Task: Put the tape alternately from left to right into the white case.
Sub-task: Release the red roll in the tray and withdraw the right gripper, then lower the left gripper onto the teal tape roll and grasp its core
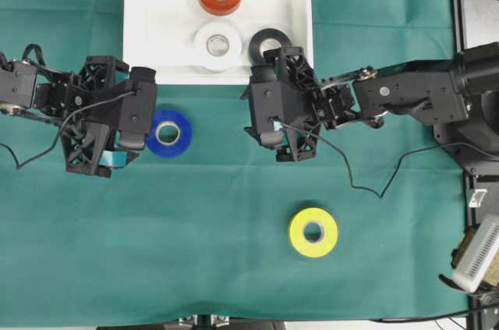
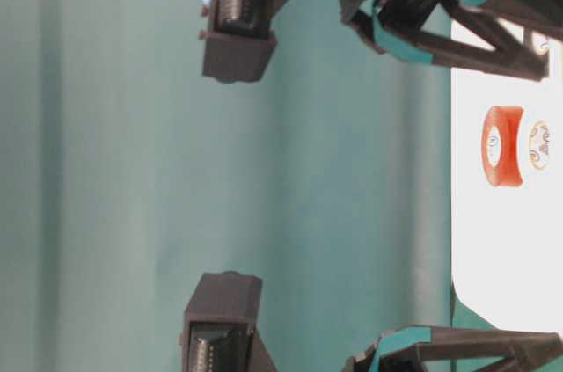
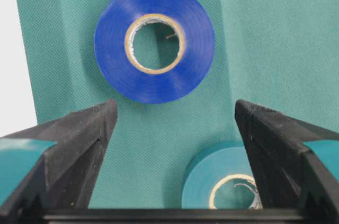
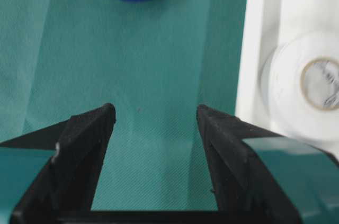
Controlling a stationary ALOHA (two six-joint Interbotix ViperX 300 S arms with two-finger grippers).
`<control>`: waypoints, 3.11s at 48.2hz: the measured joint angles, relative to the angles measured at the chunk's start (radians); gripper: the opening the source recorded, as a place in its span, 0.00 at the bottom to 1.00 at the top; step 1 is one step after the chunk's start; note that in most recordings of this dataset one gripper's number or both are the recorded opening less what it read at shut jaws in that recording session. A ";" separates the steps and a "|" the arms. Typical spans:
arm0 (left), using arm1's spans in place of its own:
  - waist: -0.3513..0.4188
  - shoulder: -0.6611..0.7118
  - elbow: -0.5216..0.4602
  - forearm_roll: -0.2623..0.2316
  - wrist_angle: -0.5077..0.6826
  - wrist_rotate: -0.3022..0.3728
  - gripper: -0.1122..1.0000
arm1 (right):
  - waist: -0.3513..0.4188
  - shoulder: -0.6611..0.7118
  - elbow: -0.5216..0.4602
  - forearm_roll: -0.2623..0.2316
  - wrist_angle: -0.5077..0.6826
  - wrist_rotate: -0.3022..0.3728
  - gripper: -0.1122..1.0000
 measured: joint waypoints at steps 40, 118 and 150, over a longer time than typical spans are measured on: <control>-0.014 -0.012 0.017 -0.003 0.041 -0.051 0.54 | 0.000 0.000 0.012 0.000 -0.005 0.028 0.70; -0.043 0.046 0.169 -0.003 -0.018 -0.221 0.54 | 0.000 0.000 0.009 0.000 -0.023 0.031 0.70; -0.043 0.035 0.167 -0.003 -0.017 -0.218 0.07 | 0.000 0.000 0.011 0.000 -0.025 0.031 0.70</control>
